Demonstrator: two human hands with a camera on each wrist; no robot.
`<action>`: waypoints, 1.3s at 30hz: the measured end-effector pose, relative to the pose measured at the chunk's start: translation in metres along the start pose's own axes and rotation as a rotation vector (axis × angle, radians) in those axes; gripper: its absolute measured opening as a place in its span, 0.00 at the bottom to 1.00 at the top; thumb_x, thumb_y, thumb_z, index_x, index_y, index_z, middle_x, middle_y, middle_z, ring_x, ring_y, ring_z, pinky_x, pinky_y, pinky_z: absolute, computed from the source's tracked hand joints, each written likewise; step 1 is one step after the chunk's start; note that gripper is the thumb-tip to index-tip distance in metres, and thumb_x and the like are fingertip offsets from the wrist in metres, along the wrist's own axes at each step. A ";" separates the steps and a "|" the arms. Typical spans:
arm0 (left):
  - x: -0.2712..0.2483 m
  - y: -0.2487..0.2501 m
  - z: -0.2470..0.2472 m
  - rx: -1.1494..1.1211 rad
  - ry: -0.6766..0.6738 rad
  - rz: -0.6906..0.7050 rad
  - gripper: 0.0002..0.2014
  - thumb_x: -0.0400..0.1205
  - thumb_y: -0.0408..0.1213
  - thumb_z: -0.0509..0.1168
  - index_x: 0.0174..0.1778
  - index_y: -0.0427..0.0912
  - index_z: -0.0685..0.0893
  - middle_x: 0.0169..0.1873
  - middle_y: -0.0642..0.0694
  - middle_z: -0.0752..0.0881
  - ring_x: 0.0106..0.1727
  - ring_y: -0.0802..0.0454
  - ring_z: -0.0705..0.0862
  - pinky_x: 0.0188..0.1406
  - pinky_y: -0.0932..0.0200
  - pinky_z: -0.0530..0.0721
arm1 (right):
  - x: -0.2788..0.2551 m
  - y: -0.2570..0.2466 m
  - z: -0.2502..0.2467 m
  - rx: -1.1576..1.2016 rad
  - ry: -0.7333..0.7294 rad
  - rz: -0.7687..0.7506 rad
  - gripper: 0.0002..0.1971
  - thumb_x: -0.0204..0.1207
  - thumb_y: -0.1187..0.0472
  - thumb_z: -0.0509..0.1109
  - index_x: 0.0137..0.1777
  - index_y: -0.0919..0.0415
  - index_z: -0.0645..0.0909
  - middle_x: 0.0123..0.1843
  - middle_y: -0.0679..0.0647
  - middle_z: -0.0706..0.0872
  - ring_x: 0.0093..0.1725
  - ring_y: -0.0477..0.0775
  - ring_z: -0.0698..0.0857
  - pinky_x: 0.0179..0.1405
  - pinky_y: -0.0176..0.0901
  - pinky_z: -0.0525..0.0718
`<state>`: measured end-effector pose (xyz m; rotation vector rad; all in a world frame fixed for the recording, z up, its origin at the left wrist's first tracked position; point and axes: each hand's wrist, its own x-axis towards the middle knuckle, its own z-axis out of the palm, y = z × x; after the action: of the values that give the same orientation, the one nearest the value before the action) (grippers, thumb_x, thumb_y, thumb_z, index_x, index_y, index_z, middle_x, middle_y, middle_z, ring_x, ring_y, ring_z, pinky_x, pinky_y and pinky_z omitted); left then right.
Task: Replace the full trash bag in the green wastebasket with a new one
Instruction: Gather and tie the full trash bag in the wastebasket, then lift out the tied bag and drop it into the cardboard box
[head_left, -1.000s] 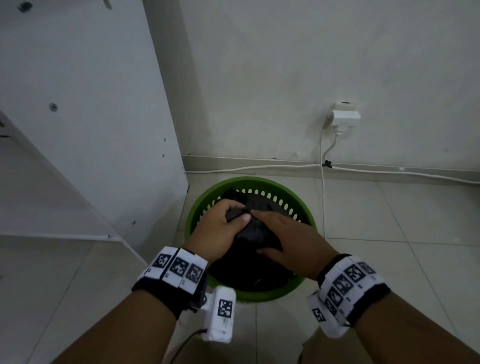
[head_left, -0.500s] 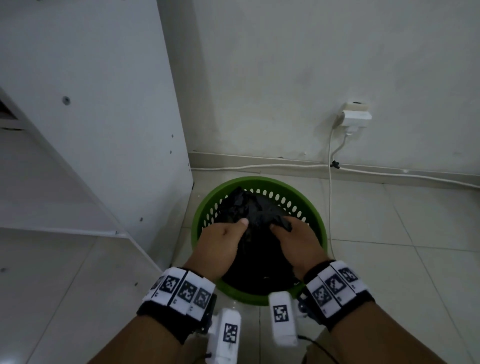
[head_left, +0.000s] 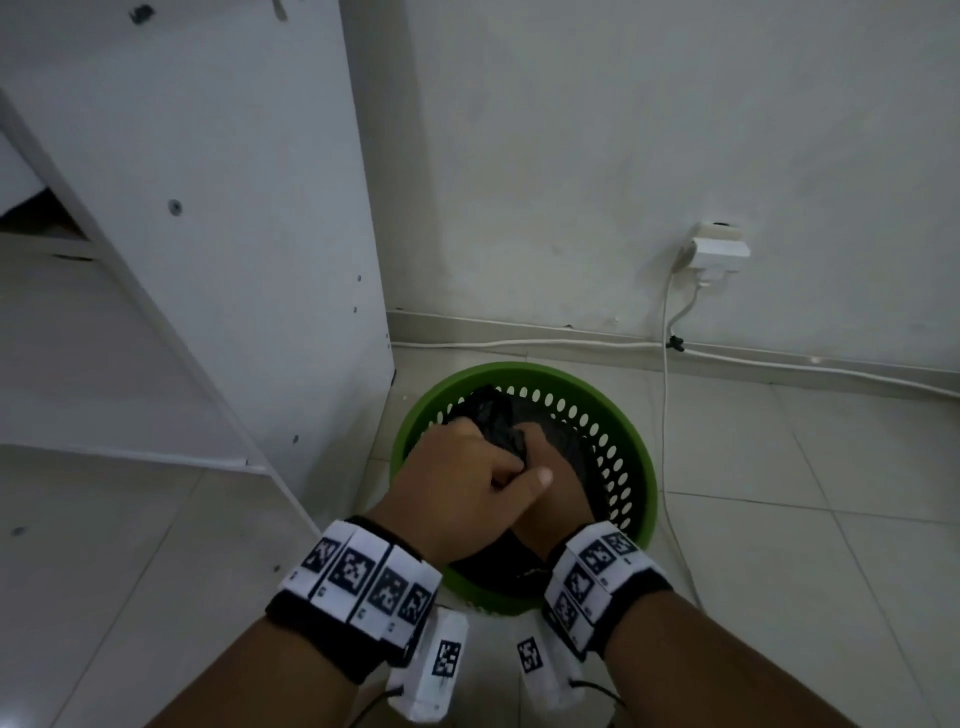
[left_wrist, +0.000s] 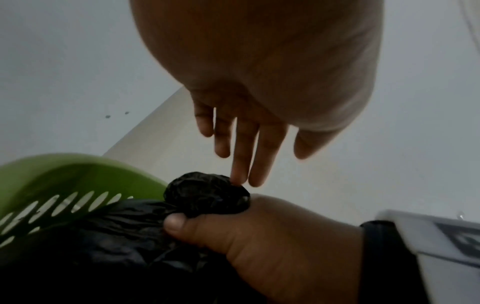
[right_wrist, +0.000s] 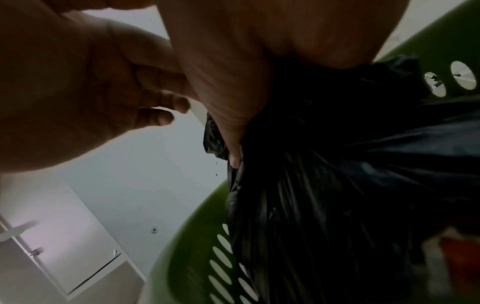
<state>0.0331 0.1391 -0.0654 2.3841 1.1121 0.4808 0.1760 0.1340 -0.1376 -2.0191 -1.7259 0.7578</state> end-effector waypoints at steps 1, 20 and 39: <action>-0.001 -0.003 -0.001 0.104 0.082 0.044 0.28 0.84 0.61 0.51 0.31 0.48 0.85 0.27 0.53 0.83 0.39 0.52 0.76 0.43 0.49 0.78 | 0.001 -0.002 -0.004 -0.050 -0.026 -0.019 0.23 0.82 0.53 0.65 0.74 0.60 0.67 0.61 0.56 0.84 0.58 0.59 0.85 0.51 0.46 0.80; -0.068 -0.060 0.066 -0.408 -0.123 -0.628 0.91 0.33 0.70 0.85 0.79 0.66 0.22 0.80 0.46 0.67 0.79 0.49 0.70 0.76 0.43 0.77 | -0.017 0.003 -0.013 1.021 0.028 0.240 0.09 0.79 0.56 0.74 0.57 0.54 0.88 0.53 0.55 0.93 0.54 0.59 0.91 0.61 0.62 0.87; -0.048 -0.025 0.050 -0.223 -0.262 -0.558 0.88 0.48 0.68 0.84 0.82 0.42 0.21 0.80 0.48 0.74 0.76 0.51 0.77 0.73 0.54 0.78 | -0.079 -0.007 -0.078 1.071 0.117 -0.080 0.12 0.79 0.61 0.74 0.62 0.57 0.86 0.57 0.54 0.92 0.58 0.56 0.90 0.60 0.53 0.87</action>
<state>0.0127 0.1021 -0.1263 1.7778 1.4367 0.0877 0.2108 0.0622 -0.0602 -1.1993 -0.9515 1.1649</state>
